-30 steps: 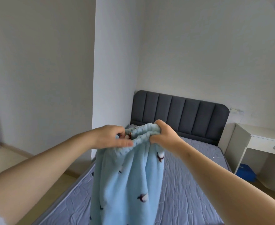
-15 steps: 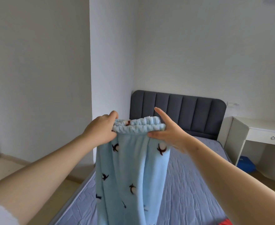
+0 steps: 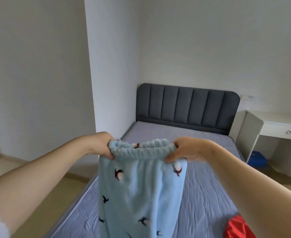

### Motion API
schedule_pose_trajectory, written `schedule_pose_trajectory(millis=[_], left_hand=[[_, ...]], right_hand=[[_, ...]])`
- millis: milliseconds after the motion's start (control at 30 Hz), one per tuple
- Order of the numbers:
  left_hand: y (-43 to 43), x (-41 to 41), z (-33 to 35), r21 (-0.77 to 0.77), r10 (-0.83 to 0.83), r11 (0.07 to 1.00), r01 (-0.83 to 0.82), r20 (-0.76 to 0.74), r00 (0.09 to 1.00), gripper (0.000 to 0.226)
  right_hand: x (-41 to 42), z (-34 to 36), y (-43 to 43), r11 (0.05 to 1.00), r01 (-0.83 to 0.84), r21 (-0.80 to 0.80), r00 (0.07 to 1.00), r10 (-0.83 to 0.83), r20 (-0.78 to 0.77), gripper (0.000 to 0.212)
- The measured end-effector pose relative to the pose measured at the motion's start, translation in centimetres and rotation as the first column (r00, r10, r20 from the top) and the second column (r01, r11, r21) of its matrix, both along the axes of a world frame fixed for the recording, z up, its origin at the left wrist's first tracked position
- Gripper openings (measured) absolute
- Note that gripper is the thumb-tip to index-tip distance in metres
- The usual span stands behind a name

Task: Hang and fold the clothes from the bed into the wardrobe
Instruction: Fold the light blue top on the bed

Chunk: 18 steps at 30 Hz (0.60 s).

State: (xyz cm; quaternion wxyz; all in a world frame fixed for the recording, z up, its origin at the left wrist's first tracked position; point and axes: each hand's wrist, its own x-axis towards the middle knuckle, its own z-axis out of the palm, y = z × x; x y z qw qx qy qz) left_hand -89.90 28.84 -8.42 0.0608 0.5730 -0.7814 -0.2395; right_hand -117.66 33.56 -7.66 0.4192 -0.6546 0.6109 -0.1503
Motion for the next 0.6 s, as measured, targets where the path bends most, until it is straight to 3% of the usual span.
schedule_pose_trajectory(millis=[33,67,133,200,267,333,367,433,533,600], left_hand=[[-0.5,-0.7,-0.5,-0.082,0.034,0.996,-0.020,0.163,0.986,0.021],[-1.1,-1.2,-0.9,-0.157,0.090,0.986,-0.056,0.216,0.972,0.018],[-2.2,-1.9,-0.8,-0.286,0.224,0.941,-0.182,0.120,0.967,0.007],[-3.2,-2.6,0.5,-0.340,0.323,0.873,-0.349,-0.134,0.937,0.014],[-3.6,-3.7,3.0,-0.137,0.342,0.871,-0.472,-0.521,0.782,0.019],[-3.3,-4.4,6.4,0.154,0.376,0.901,-0.407,-0.746,0.550,0.017],[-3.0,-4.5,8.2,0.203,0.367,0.912,-0.357,-0.794,0.484,0.014],[-2.8,-4.0,11.7,0.142,0.285,0.929,-0.342,-0.862,0.418,0.011],[-2.5,-3.0,16.0,-0.145,0.034,0.877,-0.457,-0.932,0.360,0.009],[-2.0,-2.2,18.2,-0.337,-0.130,0.789,-0.513,-0.909,0.397,0.014]], right_hand=[[0.2,-0.9,-0.8,0.995,0.038,-0.090,0.981,-0.055,-0.186,0.025],[0.3,-1.6,-1.6,0.976,0.081,-0.202,0.953,-0.135,-0.272,0.022],[0.7,-1.7,-3.0,0.896,0.213,-0.390,0.936,-0.302,-0.182,0.012],[1.1,-0.3,-4.1,0.785,0.358,-0.505,0.917,-0.398,0.031,0.009],[1.7,2.0,-4.9,0.711,0.512,-0.482,0.858,-0.402,0.319,0.015],[2.6,4.8,-5.4,0.730,0.601,-0.325,0.743,-0.361,0.563,0.018],[3.0,6.2,-5.5,0.743,0.602,-0.291,0.707,-0.329,0.626,0.018],[3.6,9.0,-5.5,0.711,0.608,-0.353,0.694,-0.259,0.672,0.015],[4.4,13.9,-4.7,0.513,0.680,-0.523,0.658,-0.112,0.745,0.020],[4.6,16.9,-3.8,0.431,0.670,-0.605,0.663,0.019,0.748,0.031]])
